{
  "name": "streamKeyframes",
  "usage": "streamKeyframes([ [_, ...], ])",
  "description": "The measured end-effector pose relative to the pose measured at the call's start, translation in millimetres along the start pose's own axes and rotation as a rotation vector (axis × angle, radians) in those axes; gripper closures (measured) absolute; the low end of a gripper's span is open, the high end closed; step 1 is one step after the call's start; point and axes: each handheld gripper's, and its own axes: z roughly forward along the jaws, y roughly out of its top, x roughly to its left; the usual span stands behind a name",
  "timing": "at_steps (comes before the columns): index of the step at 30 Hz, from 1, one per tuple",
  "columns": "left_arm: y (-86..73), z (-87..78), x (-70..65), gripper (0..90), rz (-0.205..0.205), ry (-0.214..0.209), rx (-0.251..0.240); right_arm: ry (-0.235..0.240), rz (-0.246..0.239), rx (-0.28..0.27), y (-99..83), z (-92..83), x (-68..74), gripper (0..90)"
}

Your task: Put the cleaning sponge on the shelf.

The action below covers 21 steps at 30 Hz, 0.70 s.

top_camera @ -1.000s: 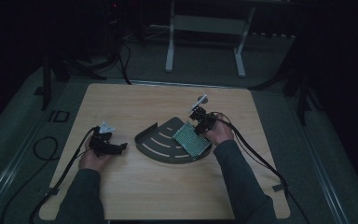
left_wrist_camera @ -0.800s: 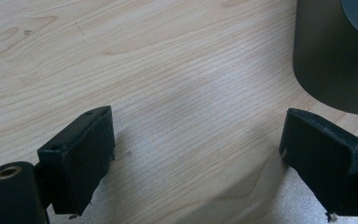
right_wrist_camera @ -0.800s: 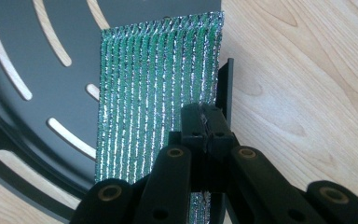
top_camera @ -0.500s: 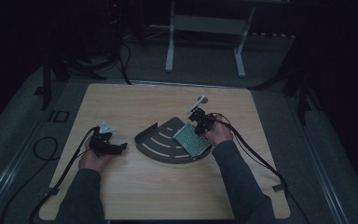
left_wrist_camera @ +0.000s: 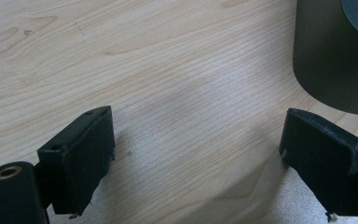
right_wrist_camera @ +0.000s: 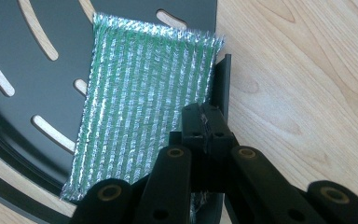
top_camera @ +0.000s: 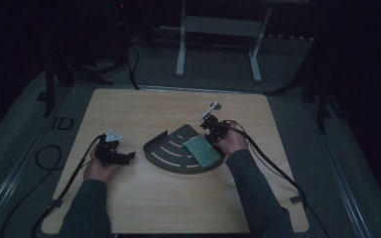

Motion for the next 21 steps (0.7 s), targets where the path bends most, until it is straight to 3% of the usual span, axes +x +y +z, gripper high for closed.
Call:
streamKeyframes([
  [9,0.0,0.0,0.0,10.8,0.0,0.0,0.0,-0.002,0.001,-0.021,-1.5,-5.6,0.0,85.8],
  [21,0.0,0.0,0.0,10.8,0.0,0.0,0.0,-0.041,0.04,-0.117,-11.8,-32.6,-12.6,61.9],
])
